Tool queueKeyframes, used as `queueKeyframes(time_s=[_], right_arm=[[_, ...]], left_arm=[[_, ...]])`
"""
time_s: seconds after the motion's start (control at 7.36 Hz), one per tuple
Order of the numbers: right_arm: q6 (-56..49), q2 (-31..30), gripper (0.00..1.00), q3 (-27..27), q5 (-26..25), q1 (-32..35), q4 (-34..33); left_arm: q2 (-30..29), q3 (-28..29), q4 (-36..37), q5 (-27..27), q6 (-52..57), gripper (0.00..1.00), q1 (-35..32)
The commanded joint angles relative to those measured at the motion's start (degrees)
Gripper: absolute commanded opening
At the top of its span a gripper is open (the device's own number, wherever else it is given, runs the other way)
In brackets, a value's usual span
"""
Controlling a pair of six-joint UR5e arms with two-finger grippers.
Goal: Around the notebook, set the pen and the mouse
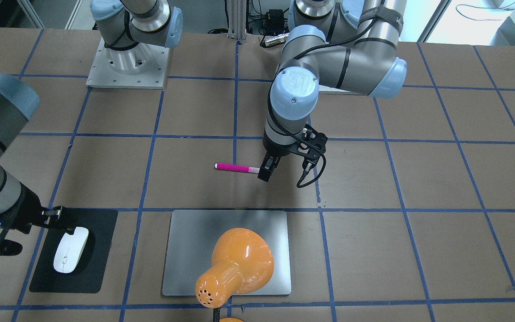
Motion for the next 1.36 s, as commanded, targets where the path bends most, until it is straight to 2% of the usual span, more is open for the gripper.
queueKeyframes(time_s=[0.0, 0.14, 0.27, 0.41, 0.54, 1.09, 1.22], right_arm=[[1.8, -8.5, 1.00, -4.9, -0.3, 1.3, 13.7], [3.7, -9.6, 1.00, -7.2, -0.4, 3.1, 20.4], [4.5, -12.8, 1.00, -7.8, -1.1, 5.3, 23.1], [4.9, -14.5, 1.00, -7.0, -0.8, 5.7, 23.3], [3.9, -14.6, 1.00, -5.9, -1.2, 5.7, 23.3], [5.3, -16.5, 1.00, -4.4, -0.6, 5.7, 23.1], [11.8, -16.6, 1.00, -4.6, -0.3, 6.3, 23.1]], left_arm=[[7.0, 1.2, -5.4, 3.1, 18.3, 1.00, 5.7], [10.0, 1.3, -6.9, 3.2, 26.4, 1.00, 7.6], [12.2, 1.5, -9.2, 3.2, 35.3, 1.00, 9.6], [13.8, 1.7, -11.3, 3.1, 44.9, 1.00, 10.9], [14.9, 2.0, -12.3, 3.2, 47.3, 1.00, 11.4], [15.7, 7.1, -18.3, 3.0, 71.2, 1.00, 13.8], [15.7, 7.3, -18.3, 3.1, 76.0, 1.00, 14.5]])
